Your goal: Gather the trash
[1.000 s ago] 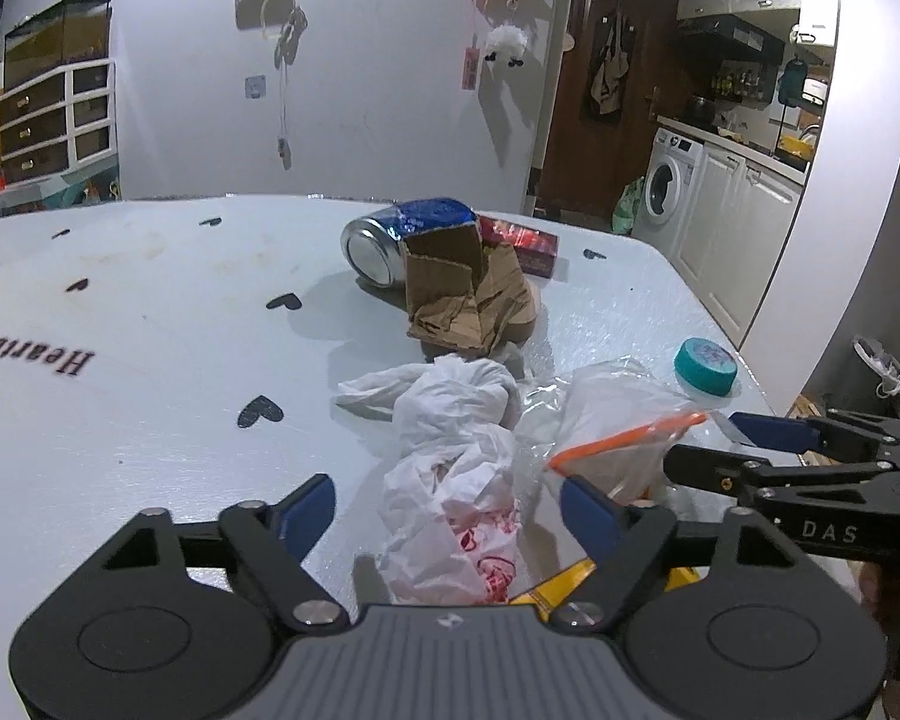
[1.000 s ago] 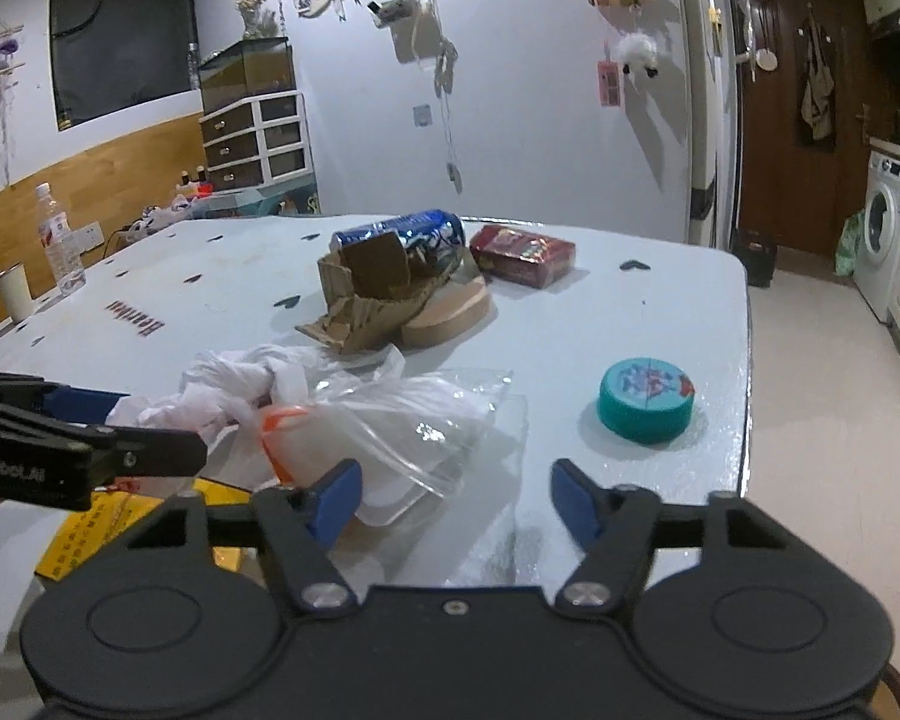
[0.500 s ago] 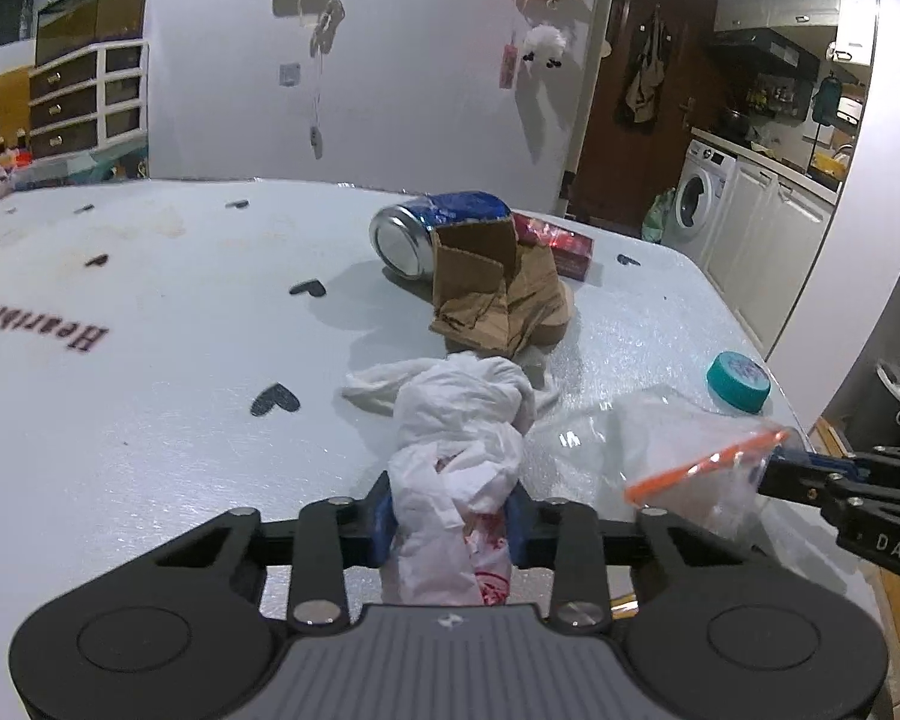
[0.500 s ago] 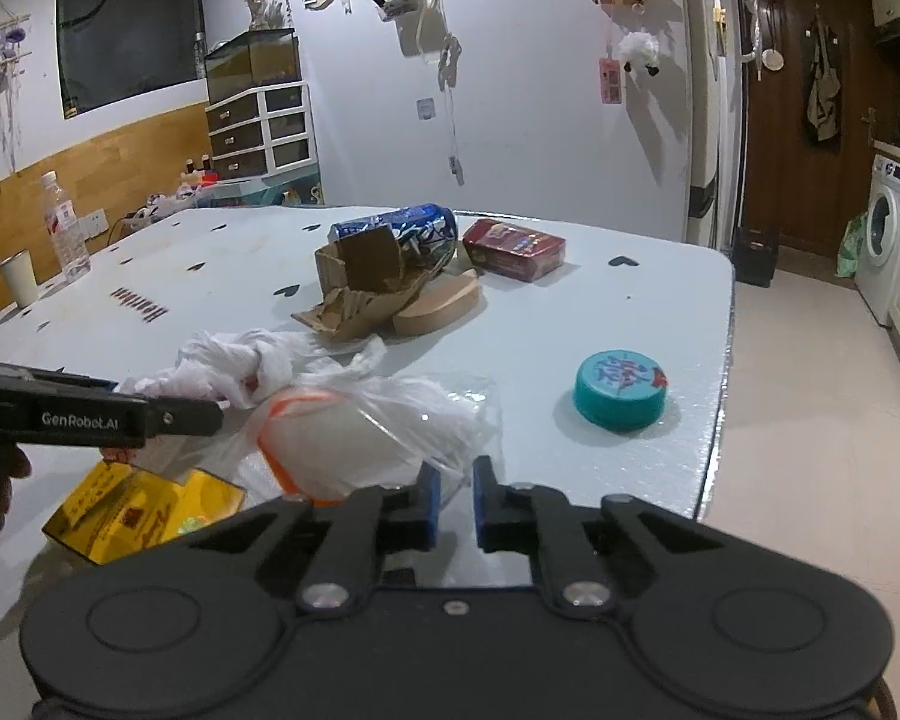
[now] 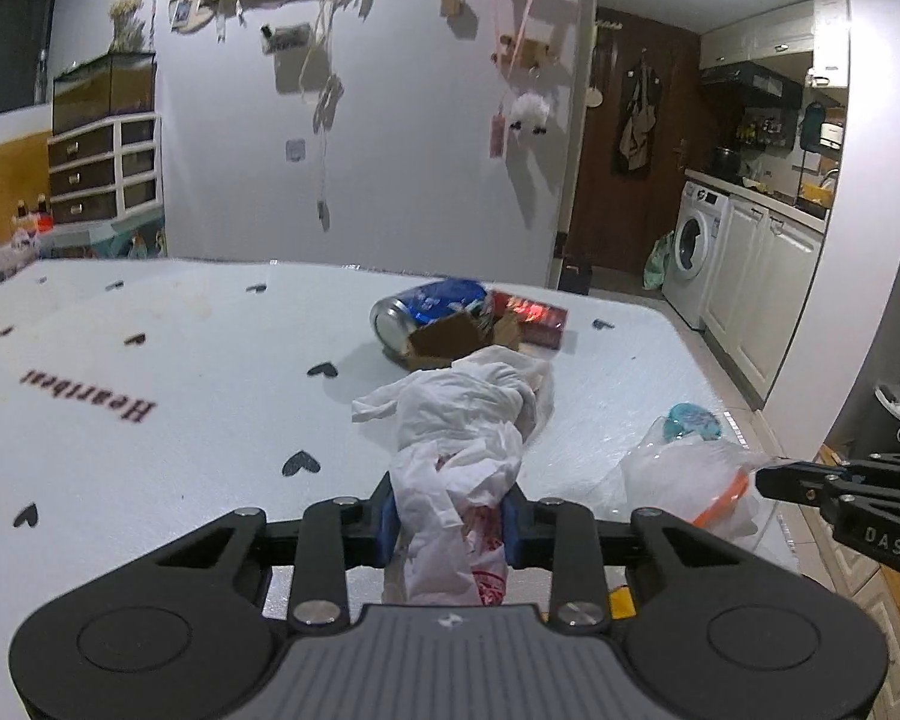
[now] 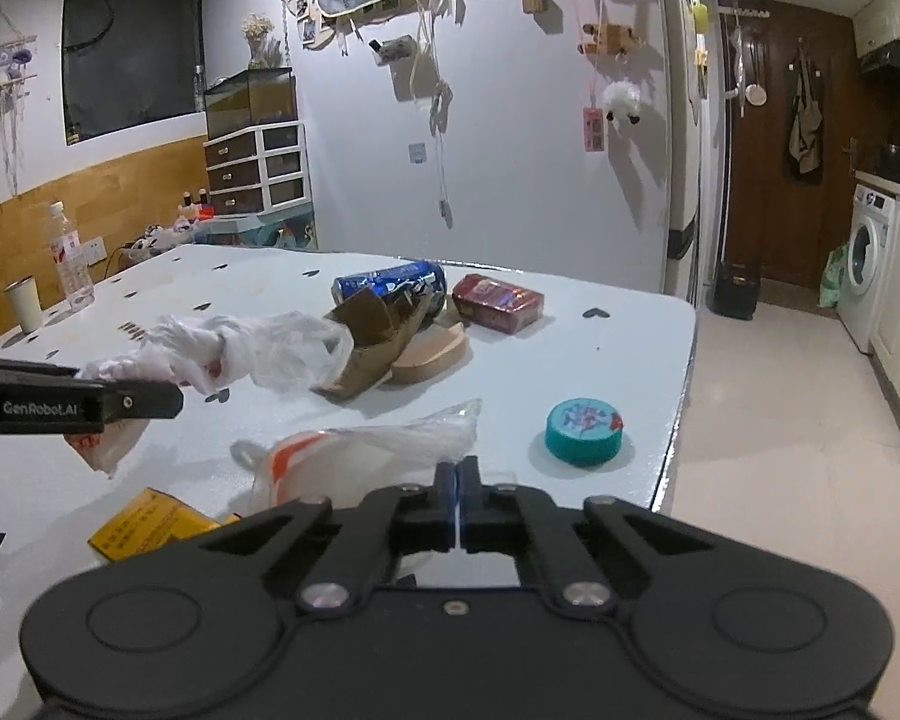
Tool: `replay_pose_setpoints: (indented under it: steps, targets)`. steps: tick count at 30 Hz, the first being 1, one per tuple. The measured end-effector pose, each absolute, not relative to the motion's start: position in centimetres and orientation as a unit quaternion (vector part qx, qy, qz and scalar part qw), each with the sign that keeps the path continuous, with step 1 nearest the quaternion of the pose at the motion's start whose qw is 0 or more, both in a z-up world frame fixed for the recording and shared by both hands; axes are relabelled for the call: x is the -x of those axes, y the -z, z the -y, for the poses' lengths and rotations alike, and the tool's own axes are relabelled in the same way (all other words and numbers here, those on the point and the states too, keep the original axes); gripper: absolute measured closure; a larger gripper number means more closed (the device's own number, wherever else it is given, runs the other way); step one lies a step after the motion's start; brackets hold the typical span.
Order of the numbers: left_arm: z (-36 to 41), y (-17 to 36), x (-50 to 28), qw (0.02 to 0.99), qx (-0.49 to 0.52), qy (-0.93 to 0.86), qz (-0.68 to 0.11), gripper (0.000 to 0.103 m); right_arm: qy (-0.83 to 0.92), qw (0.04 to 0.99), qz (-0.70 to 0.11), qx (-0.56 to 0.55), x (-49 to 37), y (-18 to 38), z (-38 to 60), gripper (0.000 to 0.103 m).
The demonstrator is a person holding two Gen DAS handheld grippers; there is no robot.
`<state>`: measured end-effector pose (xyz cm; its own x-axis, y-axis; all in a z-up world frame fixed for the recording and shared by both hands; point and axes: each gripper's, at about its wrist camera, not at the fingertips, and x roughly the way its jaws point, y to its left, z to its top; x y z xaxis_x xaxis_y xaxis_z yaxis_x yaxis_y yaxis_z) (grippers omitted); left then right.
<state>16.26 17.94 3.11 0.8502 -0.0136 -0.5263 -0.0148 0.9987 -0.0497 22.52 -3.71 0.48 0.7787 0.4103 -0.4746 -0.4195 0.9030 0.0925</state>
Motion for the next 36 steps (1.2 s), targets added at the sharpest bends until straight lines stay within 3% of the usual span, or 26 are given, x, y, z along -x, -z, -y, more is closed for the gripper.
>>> replay_pose_setpoints:
  steps: [5,14,16,18,21,30,31,33,36]
  targets:
    - [-16.3,-3.8,-15.0,0.965,0.021,0.015,-0.262,0.069,-0.232,0.94,-0.251,-0.001,-21.3,-0.6,4.7,0.101]
    - [-14.5,-2.0,-15.5,0.959,0.016,0.034,-0.281,0.069,-0.23,0.934,-0.273,0.009,-20.9,1.7,4.9,0.079]
    - [-14.6,-1.6,-15.8,0.958,0.019,0.036,-0.284,0.069,-0.229,0.934,-0.271,0.022,-21.0,1.9,4.6,0.072]
    - [-14.7,-1.3,-15.9,0.957,0.021,0.038,-0.286,0.069,-0.226,0.936,-0.268,0.039,-21.3,2.1,4.0,0.056]
    - [-15.0,-0.9,-16.2,0.956,0.024,0.039,-0.29,0.069,-0.222,0.938,-0.259,0.065,-21.7,2.5,3.1,0.045]
    - [-16.5,-0.5,-16.1,0.955,0.033,0.041,-0.29,0.069,-0.24,0.934,-0.25,0.089,-22.6,3.1,3.5,0.043]
    - [-16.6,-0.5,-16.1,0.955,0.033,0.041,-0.29,0.069,-0.252,0.931,-0.251,0.086,-22.5,3.1,3.8,0.045]
    - [-16.7,-0.5,-16.1,0.956,0.035,0.042,-0.29,0.069,-0.278,0.923,-0.252,0.083,-22.2,3.0,4.3,0.058]
    - [-16.8,-0.5,-16.0,0.956,0.038,0.044,-0.288,0.069,-0.326,0.906,-0.257,0.08,-21.5,2.6,4.9,0.065]
